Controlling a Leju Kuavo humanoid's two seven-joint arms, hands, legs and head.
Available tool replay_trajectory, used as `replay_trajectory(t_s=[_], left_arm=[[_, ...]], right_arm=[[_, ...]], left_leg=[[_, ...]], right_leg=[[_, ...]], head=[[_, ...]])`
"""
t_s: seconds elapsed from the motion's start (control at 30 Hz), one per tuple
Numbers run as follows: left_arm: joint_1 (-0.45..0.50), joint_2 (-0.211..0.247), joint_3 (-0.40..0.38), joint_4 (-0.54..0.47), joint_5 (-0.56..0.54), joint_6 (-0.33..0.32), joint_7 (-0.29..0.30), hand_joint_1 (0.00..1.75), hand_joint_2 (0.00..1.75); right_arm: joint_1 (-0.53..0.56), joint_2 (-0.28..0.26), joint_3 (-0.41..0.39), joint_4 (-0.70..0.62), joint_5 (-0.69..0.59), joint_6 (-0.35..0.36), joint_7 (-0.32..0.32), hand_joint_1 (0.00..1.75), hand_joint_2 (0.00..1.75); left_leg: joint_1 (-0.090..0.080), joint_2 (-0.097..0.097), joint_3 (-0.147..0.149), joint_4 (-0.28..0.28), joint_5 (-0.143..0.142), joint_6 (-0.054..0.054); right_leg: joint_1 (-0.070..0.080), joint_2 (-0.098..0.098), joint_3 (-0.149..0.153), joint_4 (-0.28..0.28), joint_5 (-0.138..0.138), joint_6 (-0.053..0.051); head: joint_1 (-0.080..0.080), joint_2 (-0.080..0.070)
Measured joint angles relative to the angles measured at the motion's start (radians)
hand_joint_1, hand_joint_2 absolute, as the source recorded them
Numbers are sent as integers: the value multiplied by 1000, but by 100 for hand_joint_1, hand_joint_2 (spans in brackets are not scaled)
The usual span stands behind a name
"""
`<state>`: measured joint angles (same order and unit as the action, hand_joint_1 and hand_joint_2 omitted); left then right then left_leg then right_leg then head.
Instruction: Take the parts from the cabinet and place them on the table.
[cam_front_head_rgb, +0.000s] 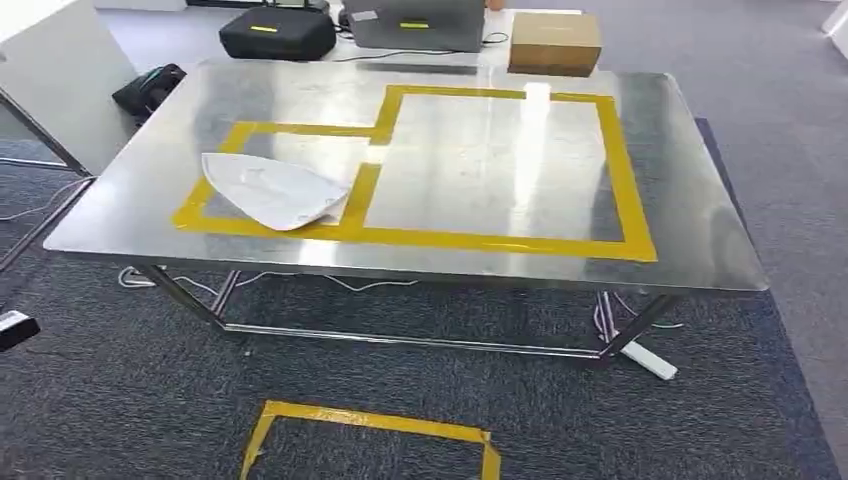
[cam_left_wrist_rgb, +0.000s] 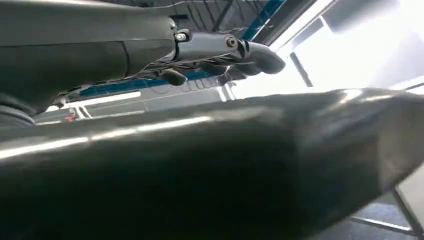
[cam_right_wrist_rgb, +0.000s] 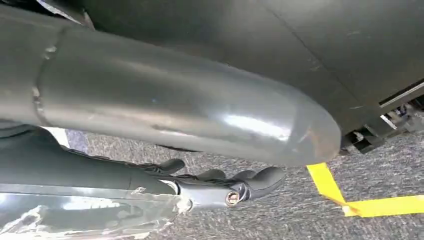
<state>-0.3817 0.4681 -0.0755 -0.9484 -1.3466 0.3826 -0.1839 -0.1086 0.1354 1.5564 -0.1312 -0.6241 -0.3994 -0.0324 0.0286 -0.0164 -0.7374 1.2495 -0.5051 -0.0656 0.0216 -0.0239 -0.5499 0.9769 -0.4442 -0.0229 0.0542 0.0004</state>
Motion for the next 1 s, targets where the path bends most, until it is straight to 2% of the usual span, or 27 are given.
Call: replay_trajectory(t_s=[0.07,0.1,0.13,0.17,0.2,0.27,0.3,0.33,0.37,0.4,0.43,0.47,0.5,0.53,0.57,0.6,0.7,0.8,0.83,0.87,0.9,0.93,0.97,1.0], left_arm=[[1,3,2,2,3,5,3,0,0],[1,3,2,2,5,5,5,0,0],[-1,1,2,3,6,5,5,0,0],[-3,1,2,3,6,6,5,0,0],[2,0,1,3,6,7,6,0,0],[15,1,2,6,6,7,6,0,0],[16,1,2,8,6,8,6,0,0],[16,3,3,8,6,8,6,0,0],[15,5,3,8,6,8,7,0,0],[13,4,3,8,6,10,6,0,0],[14,4,3,8,6,10,8,0,0],[14,4,3,8,6,10,8,0,0],[15,4,3,8,6,10,8,0,0],[15,4,3,8,6,8,8,0,0],[15,4,3,8,6,8,8,0,0],[14,5,3,8,6,8,9,0,0],[14,5,3,8,6,8,9,0,0],[14,5,3,8,6,7,10,0,0],[13,5,3,8,6,6,11,0,0],[13,5,3,8,6,6,12,0,0],[12,5,4,8,6,5,14,0,0],[38,12,7,8,8,5,19,0,0],[41,15,10,7,9,5,20,0,0],[41,17,11,7,10,5,21,0,0]], right_arm=[[0,0,0,0,0,-2,0,0,0],[-1,0,0,0,0,-3,0,0,0],[-1,-2,0,0,0,-3,0,0,0],[-2,-2,0,0,0,-4,0,0,0],[-2,-1,0,0,0,-5,-1,0,0],[-1,-1,0,0,0,-7,-1,0,0],[-1,-1,0,0,0,-7,-1,0,0],[-2,-1,0,0,0,-7,-1,0,0],[-2,-1,0,0,0,-7,-1,0,0],[-1,0,0,0,0,-7,-2,0,0],[0,0,0,0,0,-7,-2,0,0],[1,0,0,0,0,-7,-2,0,0],[2,0,0,0,0,-7,-1,0,0],[2,0,0,0,-1,-7,0,0,0],[2,0,0,0,-2,-7,1,0,0],[2,0,0,0,-2,-7,1,0,0],[2,0,0,0,-2,-7,1,0,0],[2,0,0,0,-2,-7,1,0,0],[2,0,0,0,-2,-7,1,0,0],[1,0,0,0,-3,-7,1,0,0],[1,0,0,0,-5,-8,1,0,0],[1,1,0,0,-14,-13,2,0,0],[0,1,0,0,-14,-14,2,0,0],[0,1,0,0,-14,-14,2,0,0]], left_leg=[[2,15,85,-153,79,-6],[4,44,131,-230,105,-13],[-1,67,144,-255,91,-22],[-2,54,145,-267,90,-8],[-1,46,141,-260,90,11],[-3,36,139,-258,85,19],[-1,28,138,-257,85,26],[-1,23,138,-257,87,34],[-1,20,138,-258,88,41],[-1,14,137,-258,89,44],[-2,8,136,-258,89,46],[-2,2,135,-258,90,46],[-2,-5,135,-258,90,46],[-2,-11,135,-258,90,46],[-1,-19,136,-258,90,46],[-1,-22,136,-258,90,46],[-1,-22,136,-258,90,46],[-1,-24,136,-258,90,46],[0,-30,137,-258,90,46],[1,-34,138,-258,90,45],[1,-43,133,-258,92,38],[15,-53,129,-280,106,7],[7,-20,119,-256,85,7],[4,-7,91,-197,48,5]], right_leg=[[-4,-13,0,6,-4,6],[-3,-17,0,13,-9,14],[7,-20,-5,19,-15,20],[8,-21,-9,31,-21,20],[11,-26,-12,28,-23,20],[10,-38,-15,28,-28,18],[8,-44,-15,32,-32,24],[3,-25,-17,47,-45,32],[1,-1,-35,89,-78,38],[-2,12,-73,174,-126,41],[-4,17,-115,264,-167,42],[-4,20,-152,337,-194,42],[-4,20,-171,369,-195,41],[-4,20,-166,352,-173,38],[-4,23,-140,292,-133,34],[-4,25,-126,261,-115,33],[-4,25,-126,261,-115,33],[-4,27,-113,234,-100,32],[-5,34,-79,163,-65,29],[-5,45,-55,113,-42,27],[-6,93,-20,42,-28,26],[-5,58,-5,4,2,10],[-3,54,-2,-2,4,7],[-2,46,-2,-3,5,2]], head=[[0,0],[0,0],[-3,0],[-8,0],[0,0],[4,0],[3,0],[5,0],[6,0],[6,0],[6,0],[5,0],[7,0],[7,0],[6,0],[7,0],[7,0],[7,0],[7,0],[7,0],[6,0],[6,0],[5,0],[1,0]])
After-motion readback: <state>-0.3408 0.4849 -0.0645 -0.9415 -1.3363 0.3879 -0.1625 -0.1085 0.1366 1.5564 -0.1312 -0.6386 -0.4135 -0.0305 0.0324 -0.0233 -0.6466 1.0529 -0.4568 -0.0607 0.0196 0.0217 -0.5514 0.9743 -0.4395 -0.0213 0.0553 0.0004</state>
